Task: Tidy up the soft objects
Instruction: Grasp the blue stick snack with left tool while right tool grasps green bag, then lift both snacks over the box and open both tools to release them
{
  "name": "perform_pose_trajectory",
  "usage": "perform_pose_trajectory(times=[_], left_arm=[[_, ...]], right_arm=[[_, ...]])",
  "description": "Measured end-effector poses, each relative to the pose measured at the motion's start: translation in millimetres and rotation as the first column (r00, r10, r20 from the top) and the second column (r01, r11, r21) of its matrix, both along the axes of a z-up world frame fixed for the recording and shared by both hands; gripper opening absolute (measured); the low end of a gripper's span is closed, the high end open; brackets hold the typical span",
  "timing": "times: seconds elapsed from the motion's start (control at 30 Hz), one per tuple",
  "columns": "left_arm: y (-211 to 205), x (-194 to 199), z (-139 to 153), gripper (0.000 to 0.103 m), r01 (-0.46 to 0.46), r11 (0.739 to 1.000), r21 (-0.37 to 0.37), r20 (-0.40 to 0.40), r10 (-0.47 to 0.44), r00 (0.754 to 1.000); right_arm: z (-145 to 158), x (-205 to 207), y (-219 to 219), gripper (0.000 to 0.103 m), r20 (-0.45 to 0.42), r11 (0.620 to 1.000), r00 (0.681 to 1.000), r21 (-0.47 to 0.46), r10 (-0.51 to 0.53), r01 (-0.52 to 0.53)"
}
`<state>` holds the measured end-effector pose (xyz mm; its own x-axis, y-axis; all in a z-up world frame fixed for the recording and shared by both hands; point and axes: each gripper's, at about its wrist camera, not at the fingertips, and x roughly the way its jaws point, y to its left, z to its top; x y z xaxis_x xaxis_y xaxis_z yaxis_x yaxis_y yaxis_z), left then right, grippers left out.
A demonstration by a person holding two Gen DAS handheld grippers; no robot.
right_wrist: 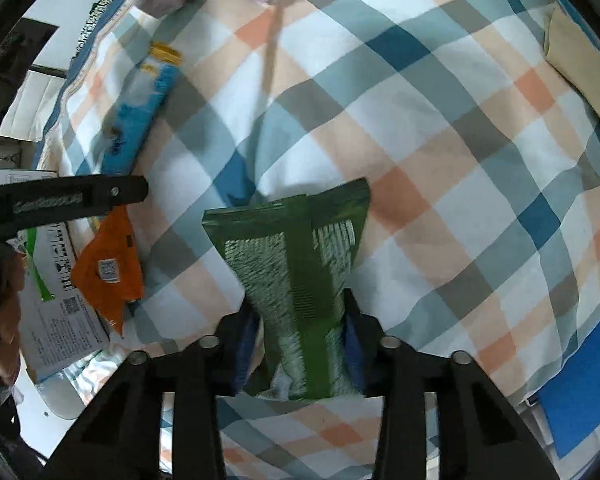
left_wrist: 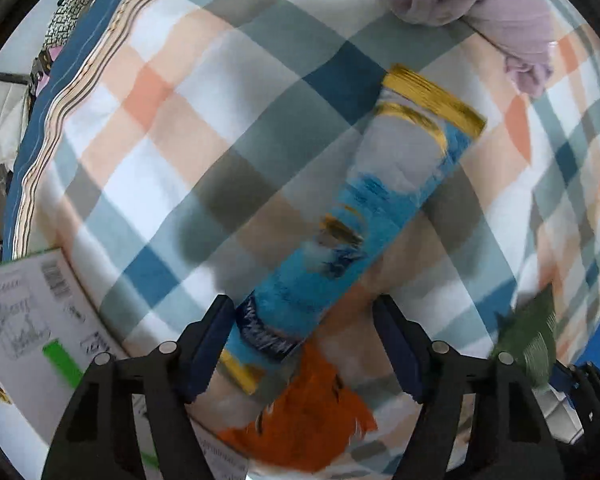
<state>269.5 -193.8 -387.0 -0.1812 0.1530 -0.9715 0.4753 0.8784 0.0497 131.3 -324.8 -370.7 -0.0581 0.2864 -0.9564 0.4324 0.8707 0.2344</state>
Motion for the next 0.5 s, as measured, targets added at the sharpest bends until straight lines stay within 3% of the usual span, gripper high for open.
perform_pose_trajectory(times=[0.07, 0.17, 0.23, 0.3, 0.43, 0.5], left_arm=[[-2, 1, -3, 0.069, -0.006, 1.0, -0.004, 0.0, 0.006, 1.0], [-4, 2, 0, 0.051, -0.013, 0.999, -0.031, -0.003, 0.012, 1.0], [-3, 3, 6, 0.032, -0.016, 0.999, -0.041, -0.002, 0.016, 1.0], [-6, 1, 8, 0.024, -0.009, 0.999, -0.05, -0.005, 0.009, 1.0], [-17, -4, 3, 0.027, 0.04, 0.999, -0.032, 0.006, -0.04, 0.999], [-20, -3, 1, 0.027, 0.017, 0.999, -0.04, 0.002, -0.017, 1.0]], right_arm=[[-5, -1, -4, 0.062, -0.004, 0.999, 1.0, 0.029, -0.014, 0.015], [-13, -1, -5, 0.065, -0.025, 0.998, 0.999, 0.059, -0.027, 0.028], [-19, -3, 0, 0.065, -0.041, 0.998, 0.999, 0.061, -0.023, 0.025], [-25, 0, 2, 0.065, -0.053, 0.997, 0.998, 0.068, -0.023, 0.026], [-26, 7, 3, 0.065, -0.052, 0.998, 0.998, 0.06, -0.027, 0.03], [-27, 8, 9, 0.064, -0.055, 0.998, 0.998, 0.049, -0.022, 0.025]])
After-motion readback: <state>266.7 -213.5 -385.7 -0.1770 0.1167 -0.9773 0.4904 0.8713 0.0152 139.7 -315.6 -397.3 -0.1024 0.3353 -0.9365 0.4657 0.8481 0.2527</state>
